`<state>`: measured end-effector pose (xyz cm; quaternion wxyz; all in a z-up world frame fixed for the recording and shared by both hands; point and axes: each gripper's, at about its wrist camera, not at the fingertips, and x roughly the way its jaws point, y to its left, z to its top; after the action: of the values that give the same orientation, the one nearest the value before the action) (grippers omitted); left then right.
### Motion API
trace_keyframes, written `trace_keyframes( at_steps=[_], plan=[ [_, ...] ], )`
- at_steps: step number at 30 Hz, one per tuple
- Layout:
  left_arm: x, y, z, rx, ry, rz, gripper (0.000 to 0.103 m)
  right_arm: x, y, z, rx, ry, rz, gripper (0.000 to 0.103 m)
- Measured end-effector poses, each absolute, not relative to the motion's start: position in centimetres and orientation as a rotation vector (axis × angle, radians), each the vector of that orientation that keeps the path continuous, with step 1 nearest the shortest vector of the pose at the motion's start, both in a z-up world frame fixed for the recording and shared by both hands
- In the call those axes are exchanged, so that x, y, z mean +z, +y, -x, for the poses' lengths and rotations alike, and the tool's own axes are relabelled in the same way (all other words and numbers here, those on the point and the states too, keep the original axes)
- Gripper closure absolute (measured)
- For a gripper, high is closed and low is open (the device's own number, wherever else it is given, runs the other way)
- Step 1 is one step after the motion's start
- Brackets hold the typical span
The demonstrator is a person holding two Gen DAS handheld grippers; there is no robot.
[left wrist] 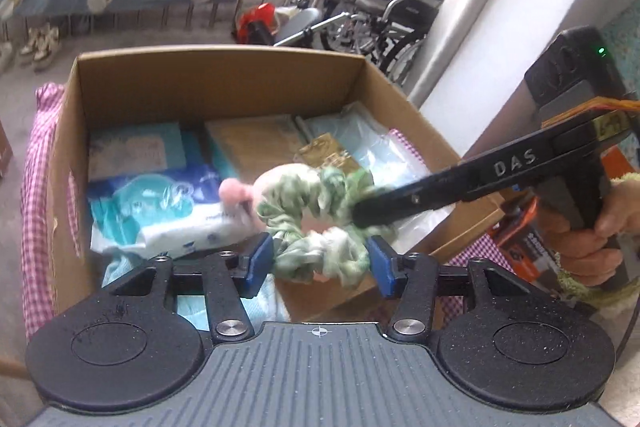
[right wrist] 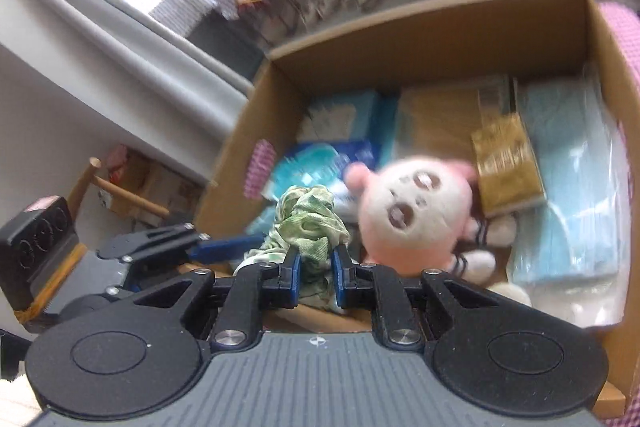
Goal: Organize soft objects
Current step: 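Carry the green scrunchie into the box and open the right gripper, then move the right gripper to the round beige disc and grasp its edge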
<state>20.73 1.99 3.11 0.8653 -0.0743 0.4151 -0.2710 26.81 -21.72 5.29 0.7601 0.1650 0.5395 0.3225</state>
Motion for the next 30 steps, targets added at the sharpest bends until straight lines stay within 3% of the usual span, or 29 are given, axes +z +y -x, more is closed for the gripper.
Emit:
trace_keyframes(
  at_steps=[2, 8, 17, 26, 30],
  plan=[
    [2.8, 3.0, -20.9, -0.543, 0.871, 0.175, 0.039, 3.7, -21.5, -27.3, 0.677, 1.262, -0.337, 0.085],
    [3.3, 7.0, -21.0, -0.489, 0.823, 0.303, 0.032, 1.6, -21.1, -28.1, 0.630, 1.429, -0.224, 0.078],
    [3.8, 9.8, -20.9, -0.434, 0.775, 0.382, 0.028, 5.4, -20.5, -28.0, 0.656, 1.282, -0.148, 0.074],
    [3.6, 10.1, -20.9, -0.443, 0.769, 0.393, 0.026, 1.6, -16.3, -28.3, 0.699, 1.415, -0.071, 0.075],
    [4.1, 10.1, -20.2, -0.441, 0.748, 0.390, 0.021, 3.1, -17.3, -27.9, 0.681, 1.383, -0.103, 0.074]
  ],
)
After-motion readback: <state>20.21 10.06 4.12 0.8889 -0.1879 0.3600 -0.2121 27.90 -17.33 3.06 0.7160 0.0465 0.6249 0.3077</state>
